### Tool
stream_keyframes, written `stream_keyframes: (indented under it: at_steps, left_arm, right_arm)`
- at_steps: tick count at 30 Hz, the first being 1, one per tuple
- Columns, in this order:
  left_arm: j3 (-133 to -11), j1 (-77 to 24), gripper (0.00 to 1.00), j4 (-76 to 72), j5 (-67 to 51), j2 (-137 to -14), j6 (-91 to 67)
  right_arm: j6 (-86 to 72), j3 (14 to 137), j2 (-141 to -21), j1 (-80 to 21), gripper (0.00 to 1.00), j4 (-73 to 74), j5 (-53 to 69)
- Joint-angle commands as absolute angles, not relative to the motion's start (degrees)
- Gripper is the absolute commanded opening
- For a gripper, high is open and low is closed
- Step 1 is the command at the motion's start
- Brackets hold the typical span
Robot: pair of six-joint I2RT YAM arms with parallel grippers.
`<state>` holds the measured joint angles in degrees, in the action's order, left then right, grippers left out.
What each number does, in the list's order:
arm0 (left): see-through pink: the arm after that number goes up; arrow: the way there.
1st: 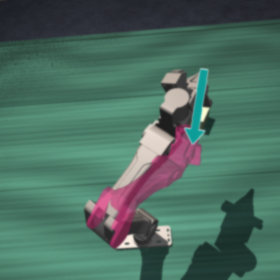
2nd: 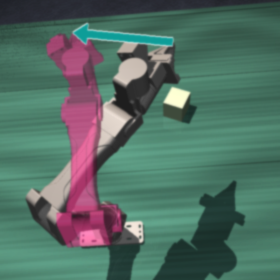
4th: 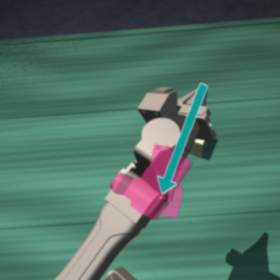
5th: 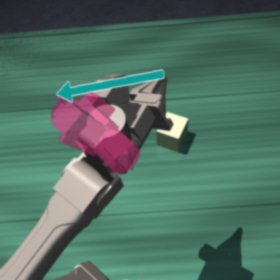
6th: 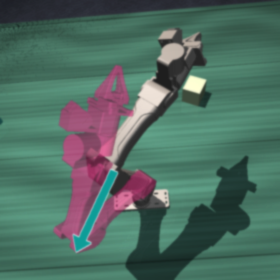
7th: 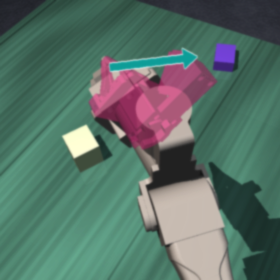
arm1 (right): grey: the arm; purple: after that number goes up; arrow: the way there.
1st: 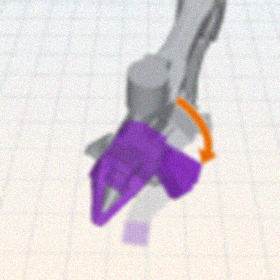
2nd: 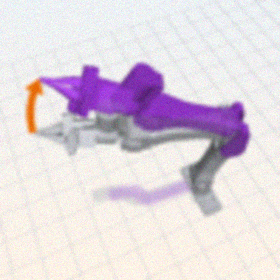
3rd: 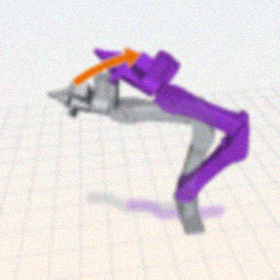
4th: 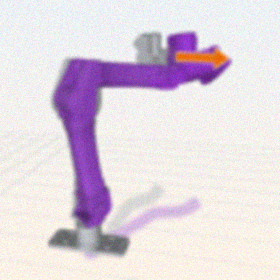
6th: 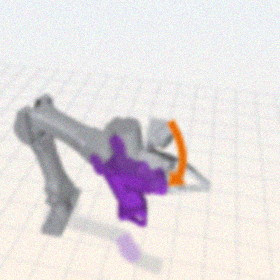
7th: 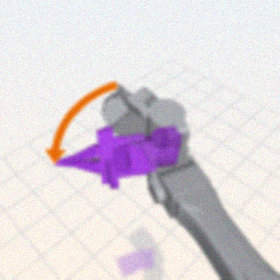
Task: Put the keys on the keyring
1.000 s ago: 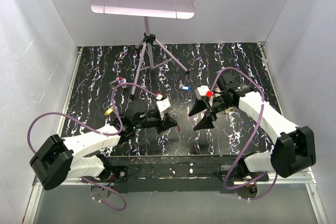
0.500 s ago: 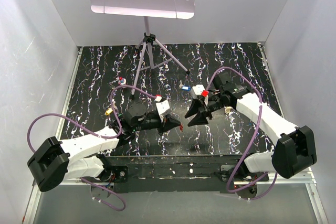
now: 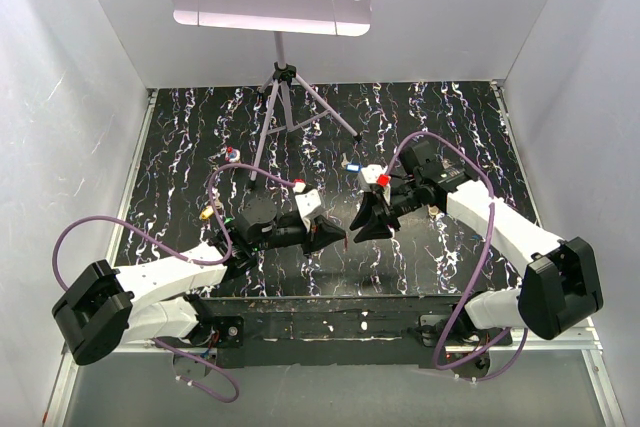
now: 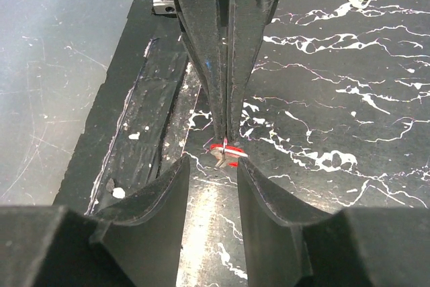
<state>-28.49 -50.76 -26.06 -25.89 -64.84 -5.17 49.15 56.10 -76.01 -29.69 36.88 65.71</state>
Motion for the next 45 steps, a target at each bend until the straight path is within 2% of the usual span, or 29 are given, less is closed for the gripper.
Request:
stream_keyframes:
  at_steps: [1,12,24,27,29,33,45]
  left_arm:
    - [-28.0,-51.2,0.00,-27.9,-25.2,-64.2,-6.0]
    - [-25.0,-51.2,0.00,-28.6,-23.0,-61.1,-7.5]
    - [-23.2,-51.2,0.00,-31.5,-22.5,-58.2,-8.9]
    - [-23.5,-51.2,0.00,-31.8,-22.8,-57.8,-9.0]
    - [-23.5,-51.2,0.00,-32.0,-23.2,-57.7,-8.5]
    - [-23.2,-51.2,0.00,-31.9,-23.2,-57.1,-6.8]
    - [-22.8,-51.2,0.00,-34.7,-25.5,-54.6,-3.6]
  right_arm:
    - [47.1,55.6,-76.2,-30.2,0.43,34.5,65.6]
    - [47.4,55.3,-73.8,-29.6,0.45,37.1,65.9]
    - [47.5,55.5,-71.5,-24.6,0.48,40.0,69.8]
    - [53.0,56.8,-72.1,-24.6,0.50,45.0,70.7]
    - [60.9,60.2,-73.3,-24.7,0.53,53.5,70.1]
    - [67.9,67.4,-75.9,-24.7,0.55,64.2,65.3]
    - [61.4,69.3,-76.6,-28.9,0.52,58.4,67.4]
